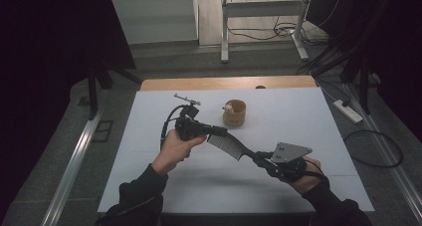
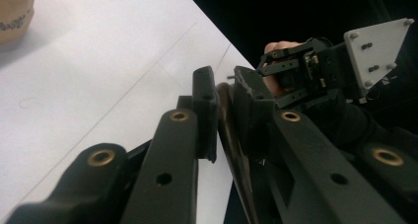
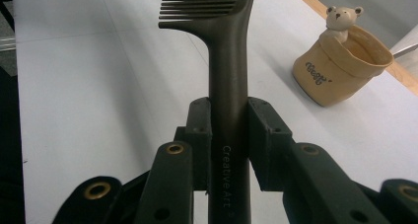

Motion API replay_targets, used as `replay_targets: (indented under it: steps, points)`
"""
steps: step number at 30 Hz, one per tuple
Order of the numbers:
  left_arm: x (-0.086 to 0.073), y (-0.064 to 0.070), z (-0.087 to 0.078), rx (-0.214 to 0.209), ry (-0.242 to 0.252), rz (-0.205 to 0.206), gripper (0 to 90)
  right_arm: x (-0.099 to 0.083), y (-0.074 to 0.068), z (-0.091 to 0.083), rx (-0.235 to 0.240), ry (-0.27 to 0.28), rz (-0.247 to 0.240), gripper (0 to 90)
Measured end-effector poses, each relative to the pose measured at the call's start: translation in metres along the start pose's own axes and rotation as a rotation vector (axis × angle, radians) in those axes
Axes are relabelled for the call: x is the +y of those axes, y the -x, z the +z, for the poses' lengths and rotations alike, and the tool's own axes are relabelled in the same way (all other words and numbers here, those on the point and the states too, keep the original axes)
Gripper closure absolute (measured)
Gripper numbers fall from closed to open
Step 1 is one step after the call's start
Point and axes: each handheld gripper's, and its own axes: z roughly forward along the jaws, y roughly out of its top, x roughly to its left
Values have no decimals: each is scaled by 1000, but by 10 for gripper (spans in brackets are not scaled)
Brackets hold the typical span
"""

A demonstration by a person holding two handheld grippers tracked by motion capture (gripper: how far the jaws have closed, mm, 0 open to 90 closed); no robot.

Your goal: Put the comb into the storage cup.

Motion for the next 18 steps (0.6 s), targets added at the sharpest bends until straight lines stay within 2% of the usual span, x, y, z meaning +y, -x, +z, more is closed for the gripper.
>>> replay_targets:
  steps: [3,8,11,18]
  points:
    - [-1,0,1,-25,5,-21,825,-1,-1,2,-6,-9,-11,720]
    - [-1,0,1,-41,16,-21,834,-1,0,4,-9,-14,-10,714]
    - [-1,2,0,-36,13,-6,836,-1,0,4,-4,-12,-4,705]
    - [-1,2,-3,3,18,14,836,-1,1,4,-2,-13,14,605]
